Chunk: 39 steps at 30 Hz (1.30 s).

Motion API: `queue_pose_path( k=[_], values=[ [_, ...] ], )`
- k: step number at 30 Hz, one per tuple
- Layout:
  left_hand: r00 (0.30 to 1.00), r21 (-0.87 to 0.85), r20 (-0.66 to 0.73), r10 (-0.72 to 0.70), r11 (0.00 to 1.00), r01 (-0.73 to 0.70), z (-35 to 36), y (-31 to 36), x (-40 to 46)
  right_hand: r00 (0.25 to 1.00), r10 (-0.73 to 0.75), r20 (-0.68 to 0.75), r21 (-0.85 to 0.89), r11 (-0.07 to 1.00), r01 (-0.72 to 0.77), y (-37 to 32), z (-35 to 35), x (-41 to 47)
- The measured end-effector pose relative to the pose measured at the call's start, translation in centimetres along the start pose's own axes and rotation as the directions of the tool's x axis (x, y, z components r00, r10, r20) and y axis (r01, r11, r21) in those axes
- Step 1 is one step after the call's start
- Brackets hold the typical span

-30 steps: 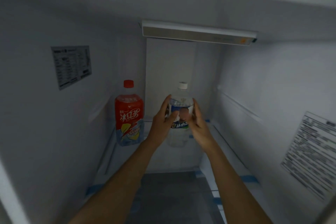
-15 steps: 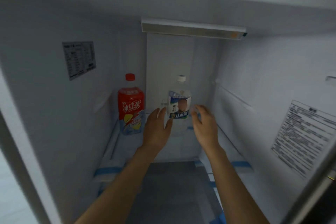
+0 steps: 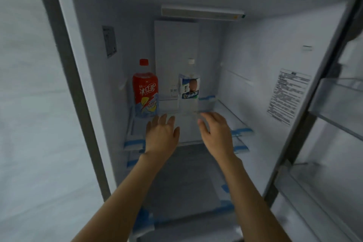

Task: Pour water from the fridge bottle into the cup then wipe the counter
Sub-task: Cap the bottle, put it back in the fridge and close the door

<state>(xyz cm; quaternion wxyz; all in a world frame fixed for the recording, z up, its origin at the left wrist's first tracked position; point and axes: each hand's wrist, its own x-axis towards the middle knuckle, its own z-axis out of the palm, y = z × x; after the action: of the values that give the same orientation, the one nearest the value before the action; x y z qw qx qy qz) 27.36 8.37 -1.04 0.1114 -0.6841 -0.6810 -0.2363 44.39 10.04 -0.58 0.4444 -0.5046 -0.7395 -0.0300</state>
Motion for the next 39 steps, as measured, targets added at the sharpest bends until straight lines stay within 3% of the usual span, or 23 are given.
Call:
queue_pose_path(
  k=[14,26,39],
  values=[
    [0.965,-0.128,0.069,0.251,0.962,-0.241,-9.1,0.8,-18.1,0.981,0.182,0.059,-0.225,0.96,-0.165,-9.0,-13.2,-18.7],
    [0.886,-0.288,-0.076,0.458,0.84,-0.459,-11.6,7.7,-29.8,0.945,0.323,-0.059,-0.357,0.877,-0.322,-12.8,-24.1,-32.9],
    [0.745,-0.394,0.098,0.659,0.713,-0.58,-14.0,18.7,-43.8,0.902,0.367,-0.226,-0.482,0.762,-0.431,-15.1,-37.6,-48.5]
  ],
)
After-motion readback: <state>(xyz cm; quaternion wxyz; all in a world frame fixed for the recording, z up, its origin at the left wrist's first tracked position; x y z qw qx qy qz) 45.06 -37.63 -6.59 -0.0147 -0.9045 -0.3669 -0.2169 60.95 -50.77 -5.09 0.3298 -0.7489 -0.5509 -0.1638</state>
